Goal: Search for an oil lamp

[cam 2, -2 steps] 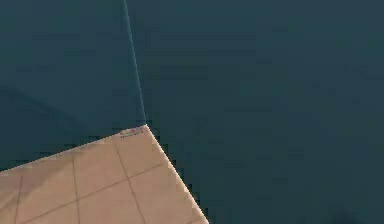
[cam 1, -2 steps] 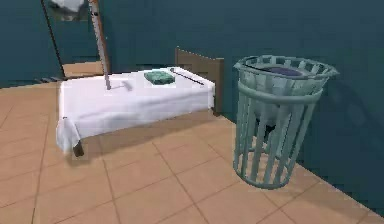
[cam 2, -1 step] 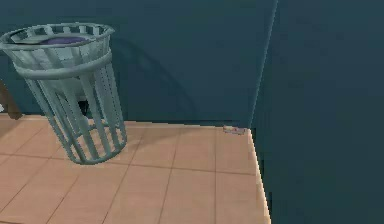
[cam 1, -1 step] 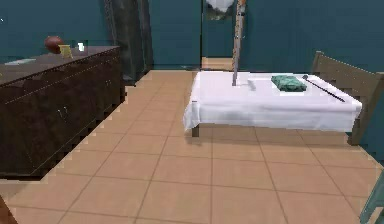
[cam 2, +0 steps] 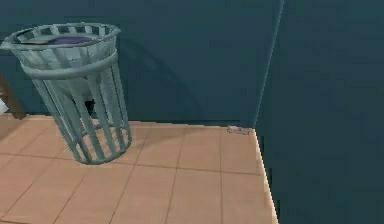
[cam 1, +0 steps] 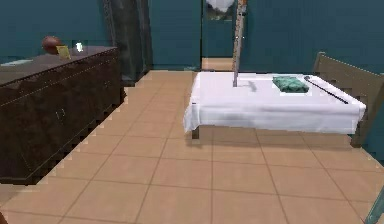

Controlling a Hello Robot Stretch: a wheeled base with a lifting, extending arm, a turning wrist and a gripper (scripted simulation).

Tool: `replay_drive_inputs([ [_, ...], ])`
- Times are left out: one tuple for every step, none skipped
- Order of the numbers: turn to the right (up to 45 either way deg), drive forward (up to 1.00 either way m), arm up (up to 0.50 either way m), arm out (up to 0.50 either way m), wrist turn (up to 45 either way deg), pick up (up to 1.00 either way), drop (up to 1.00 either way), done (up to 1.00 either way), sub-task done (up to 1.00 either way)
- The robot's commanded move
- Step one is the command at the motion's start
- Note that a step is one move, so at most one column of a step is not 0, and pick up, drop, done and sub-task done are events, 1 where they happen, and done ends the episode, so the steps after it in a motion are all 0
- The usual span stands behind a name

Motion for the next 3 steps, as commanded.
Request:
replay_drive_inputs([
  [-33.0, 0.0, 0.0, 0.0, 0.0, 0.0, 0.0, 0.0, 0.0],
  [0.0, 0.9, 0.0, 0.0, 0.0, 0.0, 0.0, 0.0, 0.0],
  [-45.0, 0.0, 0.0, 0.0, 0.0, 0.0, 0.0, 0.0, 0.0],
])
